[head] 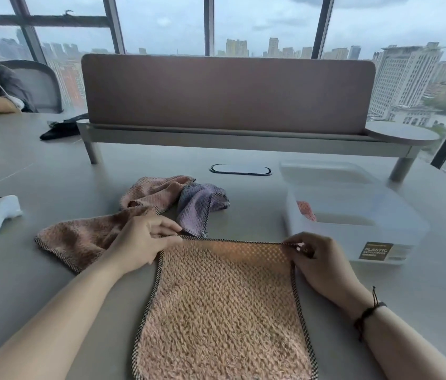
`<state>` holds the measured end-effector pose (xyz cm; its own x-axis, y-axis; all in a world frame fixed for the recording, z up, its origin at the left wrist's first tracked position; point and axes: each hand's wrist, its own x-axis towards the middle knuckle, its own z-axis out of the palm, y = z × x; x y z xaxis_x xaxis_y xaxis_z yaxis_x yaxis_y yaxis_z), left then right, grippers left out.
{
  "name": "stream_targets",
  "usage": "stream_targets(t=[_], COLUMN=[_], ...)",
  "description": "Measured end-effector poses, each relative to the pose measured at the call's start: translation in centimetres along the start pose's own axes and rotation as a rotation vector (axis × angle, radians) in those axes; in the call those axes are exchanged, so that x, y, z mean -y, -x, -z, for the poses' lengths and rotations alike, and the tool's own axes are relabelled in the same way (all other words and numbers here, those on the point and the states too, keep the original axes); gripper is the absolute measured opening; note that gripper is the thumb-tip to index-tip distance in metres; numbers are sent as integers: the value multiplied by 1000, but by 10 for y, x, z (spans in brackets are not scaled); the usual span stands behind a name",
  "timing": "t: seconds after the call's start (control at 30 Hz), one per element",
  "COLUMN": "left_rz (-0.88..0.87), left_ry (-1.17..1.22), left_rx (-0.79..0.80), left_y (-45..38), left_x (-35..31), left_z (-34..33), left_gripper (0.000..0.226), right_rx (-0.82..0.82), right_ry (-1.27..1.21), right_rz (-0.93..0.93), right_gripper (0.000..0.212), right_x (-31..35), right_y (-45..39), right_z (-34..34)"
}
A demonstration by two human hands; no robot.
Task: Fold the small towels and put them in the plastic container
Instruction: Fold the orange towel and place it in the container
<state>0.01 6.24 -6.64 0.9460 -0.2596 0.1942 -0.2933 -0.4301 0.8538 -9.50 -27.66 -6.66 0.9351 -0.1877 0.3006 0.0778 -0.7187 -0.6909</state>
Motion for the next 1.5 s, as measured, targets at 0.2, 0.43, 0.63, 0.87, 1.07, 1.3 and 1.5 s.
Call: stream_targets(t=[0.2, 0.43, 0.63, 0.87, 1.07, 1.3, 1.5], left_rz=[17, 117, 168, 142, 143, 27, -390], left_ry=[313, 415, 270, 134, 163, -44, -452], left_rx=[-17, 222, 414, 387, 380, 285, -6], left_y=[7, 17, 25, 27, 28, 30, 36], left_x=[-17, -16, -22, -23, -18, -16, -32], left_z=[1, 13, 17, 13, 12, 4, -26], left_gripper=[32, 65, 60, 24, 23, 21, 26], right_rx=[-14, 89, 211, 243, 238, 207, -183], right_ry=[-434, -402, -112, -3, 43, 97, 243], right_rz=[-111, -83, -46, 32, 39, 49, 274], right_gripper=[14, 29, 21, 21, 21, 20, 18], right_x=[9, 21, 10, 8, 6, 7, 32], right_y=[9, 19, 17, 19, 23, 27, 37], right_z=[9, 22, 18, 16, 14, 15, 12])
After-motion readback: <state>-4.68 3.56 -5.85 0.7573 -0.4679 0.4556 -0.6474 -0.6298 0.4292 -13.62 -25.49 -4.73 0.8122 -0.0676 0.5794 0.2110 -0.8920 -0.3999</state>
